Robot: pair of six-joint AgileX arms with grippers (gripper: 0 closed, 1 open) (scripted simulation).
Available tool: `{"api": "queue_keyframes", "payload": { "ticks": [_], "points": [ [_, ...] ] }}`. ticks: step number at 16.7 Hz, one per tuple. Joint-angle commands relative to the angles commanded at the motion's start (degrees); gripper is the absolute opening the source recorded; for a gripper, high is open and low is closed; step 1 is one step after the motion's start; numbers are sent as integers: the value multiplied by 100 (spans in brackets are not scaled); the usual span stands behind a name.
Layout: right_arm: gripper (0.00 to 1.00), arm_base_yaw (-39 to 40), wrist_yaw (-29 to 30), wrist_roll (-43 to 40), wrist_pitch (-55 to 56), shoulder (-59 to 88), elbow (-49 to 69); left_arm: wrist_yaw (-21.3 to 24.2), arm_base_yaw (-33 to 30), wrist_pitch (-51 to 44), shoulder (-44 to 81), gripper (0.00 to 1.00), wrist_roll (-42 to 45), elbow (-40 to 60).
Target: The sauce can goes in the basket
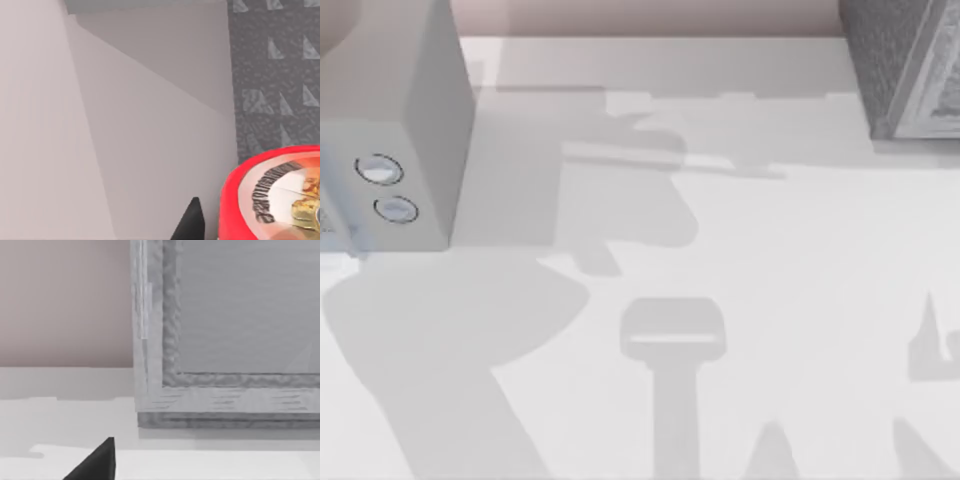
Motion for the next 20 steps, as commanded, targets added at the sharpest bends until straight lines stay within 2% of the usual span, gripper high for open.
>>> {"api": "queue_keyframes", "payload": {
  "ticks": [1, 14, 20],
  "points": [
    [100, 0, 0, 0, 0, 0, 0, 0, 0, 0, 0, 0, 0, 0],
    [100, 0, 0, 0, 0, 0, 0, 0, 0, 0, 0, 98, 0, 0],
    [100, 0, 0, 0, 0, 0, 0, 0, 0, 0, 0, 100, 0, 0]
  ]
}}
